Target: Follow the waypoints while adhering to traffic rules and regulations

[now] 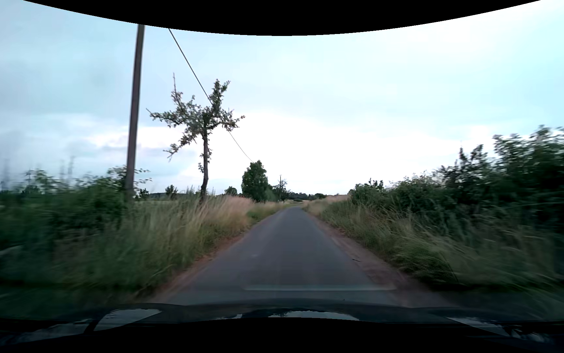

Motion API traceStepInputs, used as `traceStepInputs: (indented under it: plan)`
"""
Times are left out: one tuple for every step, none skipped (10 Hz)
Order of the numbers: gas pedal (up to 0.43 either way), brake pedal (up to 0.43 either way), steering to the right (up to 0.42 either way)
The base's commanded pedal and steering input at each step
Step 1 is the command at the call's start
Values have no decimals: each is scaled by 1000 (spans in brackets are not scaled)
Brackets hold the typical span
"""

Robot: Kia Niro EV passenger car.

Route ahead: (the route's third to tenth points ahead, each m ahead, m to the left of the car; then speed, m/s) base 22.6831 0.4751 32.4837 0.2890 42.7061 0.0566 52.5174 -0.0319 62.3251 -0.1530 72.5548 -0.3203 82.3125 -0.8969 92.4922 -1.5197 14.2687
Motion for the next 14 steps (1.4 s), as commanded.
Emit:
traceStepInputs:
  plan:
    - [197,0,11]
    - [197,0,10]
    - [197,0,5]
    - [197,0,3]
    - [197,0,3]
    - [197,0,2]
    - [197,0,0]
    - [197,0,-3]
    - [197,0,-3]
    - [197,0,-3]
    - [197,0,-2]
    - [197,0,-1]
    - [197,0,-2]
    - [197,0,-2]
